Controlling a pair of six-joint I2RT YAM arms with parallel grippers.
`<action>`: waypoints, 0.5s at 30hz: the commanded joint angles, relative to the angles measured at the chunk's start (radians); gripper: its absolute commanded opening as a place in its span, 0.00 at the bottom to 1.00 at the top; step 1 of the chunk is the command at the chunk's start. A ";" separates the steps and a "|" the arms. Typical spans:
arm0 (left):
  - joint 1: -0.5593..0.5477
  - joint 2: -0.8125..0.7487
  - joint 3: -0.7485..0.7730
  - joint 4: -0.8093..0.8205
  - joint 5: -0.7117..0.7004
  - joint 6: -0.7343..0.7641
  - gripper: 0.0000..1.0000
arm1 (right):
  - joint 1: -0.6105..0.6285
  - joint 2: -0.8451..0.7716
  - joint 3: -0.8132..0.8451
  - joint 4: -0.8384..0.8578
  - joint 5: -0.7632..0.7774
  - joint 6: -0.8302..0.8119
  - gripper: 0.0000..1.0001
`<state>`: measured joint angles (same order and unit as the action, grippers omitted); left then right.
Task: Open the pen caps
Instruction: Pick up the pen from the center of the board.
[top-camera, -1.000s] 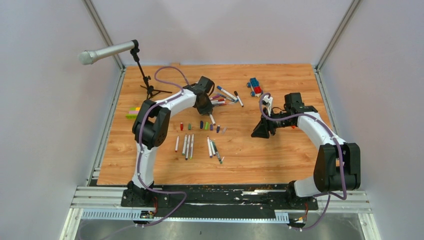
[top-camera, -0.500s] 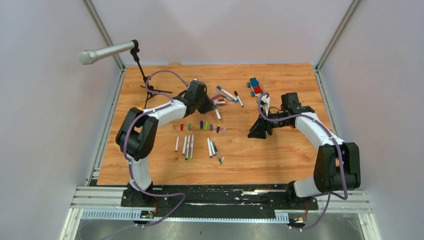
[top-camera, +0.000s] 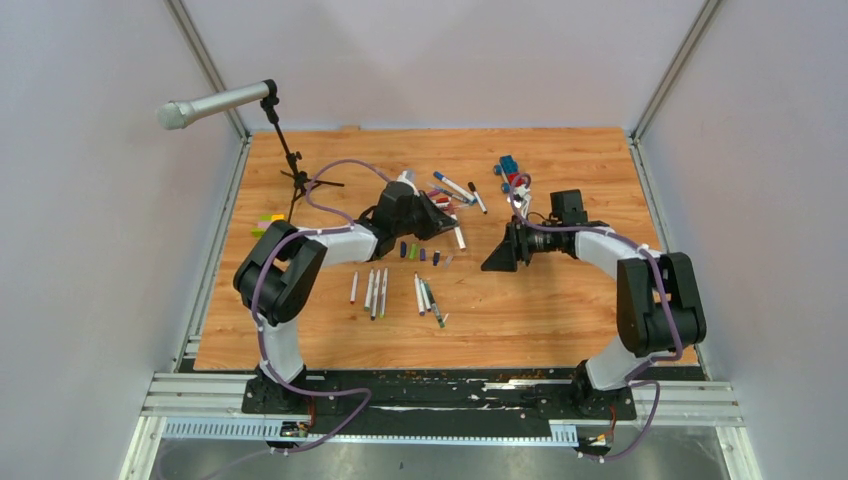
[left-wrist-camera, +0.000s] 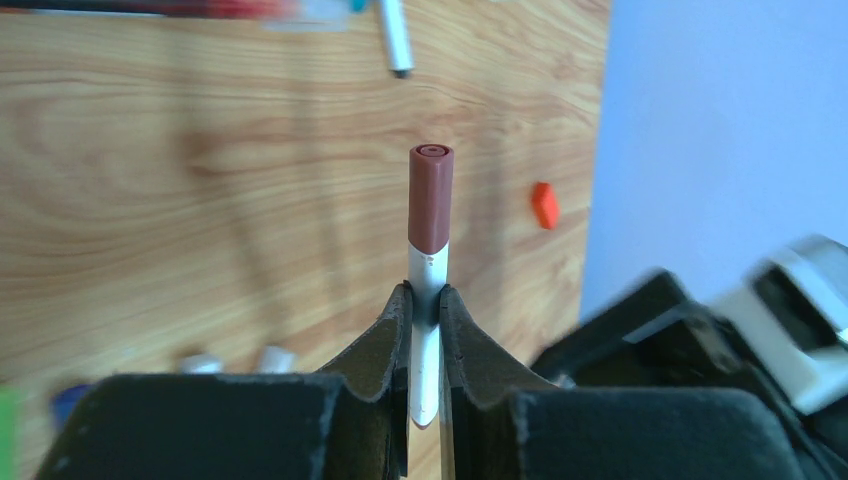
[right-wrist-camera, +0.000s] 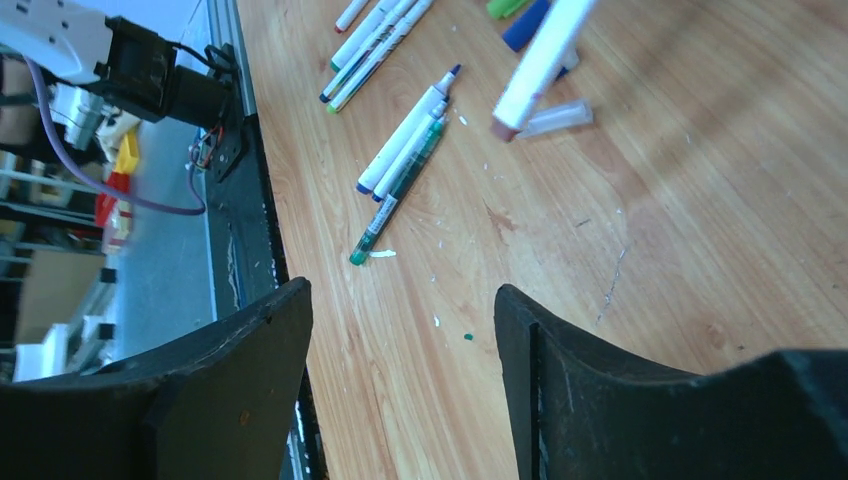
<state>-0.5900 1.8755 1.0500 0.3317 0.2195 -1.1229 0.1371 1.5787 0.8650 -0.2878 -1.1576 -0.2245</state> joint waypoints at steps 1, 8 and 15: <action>-0.050 -0.016 0.003 0.205 0.052 -0.051 0.00 | 0.004 0.074 0.025 0.137 -0.027 0.154 0.68; -0.102 -0.002 -0.001 0.228 0.043 -0.053 0.00 | 0.002 0.084 0.018 0.192 -0.096 0.217 0.69; -0.136 -0.005 -0.016 0.274 0.039 -0.062 0.00 | -0.006 0.098 0.023 0.224 -0.043 0.329 0.68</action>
<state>-0.7090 1.8755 1.0470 0.5308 0.2588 -1.1770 0.1364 1.6814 0.8650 -0.1341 -1.1976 0.0116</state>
